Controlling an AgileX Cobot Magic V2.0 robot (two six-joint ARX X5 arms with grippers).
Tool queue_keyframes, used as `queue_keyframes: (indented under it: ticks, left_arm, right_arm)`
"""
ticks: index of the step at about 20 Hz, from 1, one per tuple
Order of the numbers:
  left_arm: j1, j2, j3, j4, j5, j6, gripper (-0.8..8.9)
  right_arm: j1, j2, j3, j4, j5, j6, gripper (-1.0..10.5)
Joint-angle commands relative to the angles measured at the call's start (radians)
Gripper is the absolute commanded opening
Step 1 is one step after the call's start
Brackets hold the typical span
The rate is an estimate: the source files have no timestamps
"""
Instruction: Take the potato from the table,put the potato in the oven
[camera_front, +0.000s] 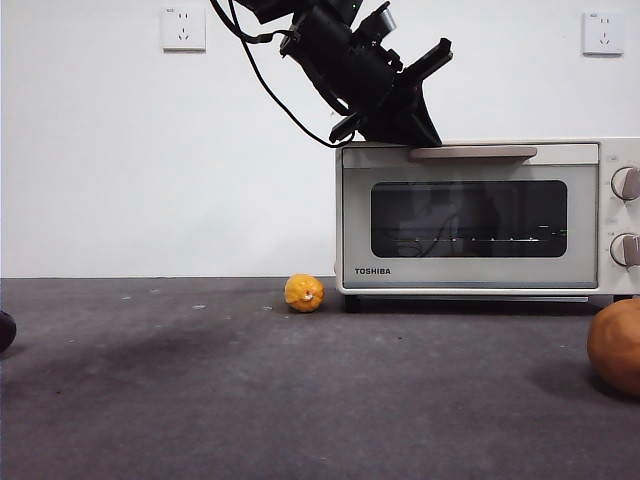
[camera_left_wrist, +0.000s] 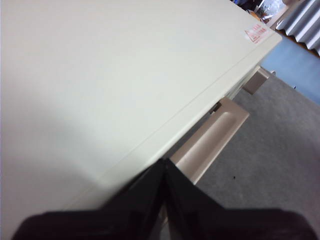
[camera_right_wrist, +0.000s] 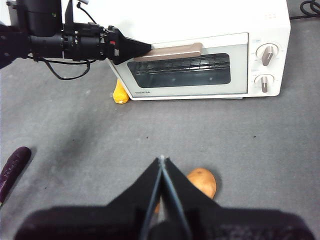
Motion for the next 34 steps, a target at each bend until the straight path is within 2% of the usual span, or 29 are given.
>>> queue_keyframes:
  ticks: [1, 5, 9, 15, 21, 26, 30, 34]
  left_arm:
    - [-0.003, 0.036, 0.002, -0.015, -0.016, 0.063, -0.06]
    - [-0.014, 0.042, 0.002, -0.076, -0.083, 0.096, -0.06]
    - [-0.038, 0.042, 0.002, -0.108, -0.095, 0.102, -0.06]
    - [-0.092, 0.042, 0.002, -0.192, -0.172, 0.134, -0.06]
    - [-0.102, 0.042, 0.001, -0.299, -0.207, 0.121, -0.06]
    - [-0.111, 0.042, 0.001, -0.398, -0.212, 0.068, -0.06]
    - [-0.141, 0.043, 0.001, -0.417, -0.222, 0.045, -0.06]
    - [-0.159, 0.057, 0.001, -0.42, -0.243, 0.038, -0.06]
  right_arm:
    - [0.0, 0.0, 0.003, 0.005, -0.002, -0.011, 0.0]
    - [0.0, 0.002, 0.003, 0.008, -0.002, -0.011, 0.0]
    - [0.0, 0.008, 0.003, 0.014, -0.002, -0.011, 0.0]
    - [0.0, 0.006, 0.025, -0.014, -0.003, -0.011, 0.0]
    - [0.0, -0.001, 0.15, -0.106, -0.002, -0.033, 0.0]
    - [0.0, -0.008, 0.289, -0.161, -0.007, -0.032, 0.0]
    - [0.0, -0.008, 0.351, -0.162, -0.089, -0.029, 0.0]
    - [0.0, -0.008, 0.356, -0.163, -0.1, -0.019, 0.0]
